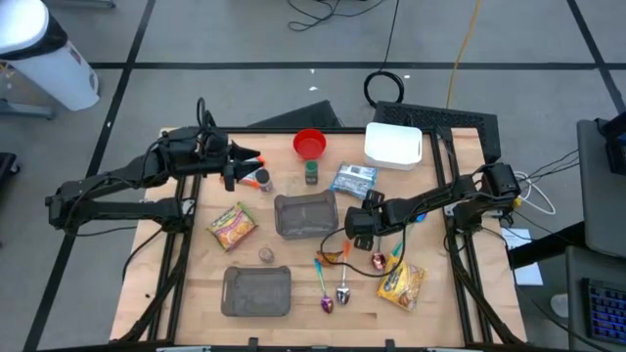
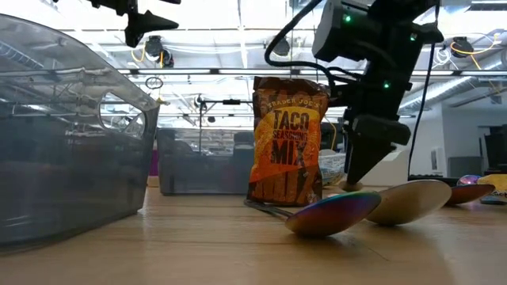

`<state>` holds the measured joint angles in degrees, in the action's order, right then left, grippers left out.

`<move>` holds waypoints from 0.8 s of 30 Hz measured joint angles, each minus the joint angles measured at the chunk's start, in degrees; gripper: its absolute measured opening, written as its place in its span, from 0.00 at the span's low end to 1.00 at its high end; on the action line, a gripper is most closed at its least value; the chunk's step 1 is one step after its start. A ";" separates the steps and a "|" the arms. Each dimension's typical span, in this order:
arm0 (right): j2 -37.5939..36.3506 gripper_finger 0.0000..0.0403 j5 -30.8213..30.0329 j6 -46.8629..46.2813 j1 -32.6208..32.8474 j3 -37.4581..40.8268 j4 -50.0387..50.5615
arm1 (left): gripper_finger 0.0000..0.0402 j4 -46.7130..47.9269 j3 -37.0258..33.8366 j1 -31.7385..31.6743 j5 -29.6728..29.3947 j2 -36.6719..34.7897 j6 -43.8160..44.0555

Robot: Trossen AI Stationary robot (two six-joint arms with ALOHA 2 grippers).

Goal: Pick & Place Food Item
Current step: Put the white patterned spoon into the white bin

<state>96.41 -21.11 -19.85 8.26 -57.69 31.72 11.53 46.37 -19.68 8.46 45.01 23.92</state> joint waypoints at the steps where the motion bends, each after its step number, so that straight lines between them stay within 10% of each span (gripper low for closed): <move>1: 0.05 0.54 -0.06 0.02 -0.12 0.00 -0.06 | 0.59 0.06 0.00 0.00 0.01 0.00 0.02; 24: 0.06 0.30 0.35 1.17 -2.68 0.86 -0.37 | 0.59 0.72 0.00 0.00 -0.07 0.00 -0.36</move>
<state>96.47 -20.76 -18.68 5.58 -56.84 31.35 12.25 46.37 -19.68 8.38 45.01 23.56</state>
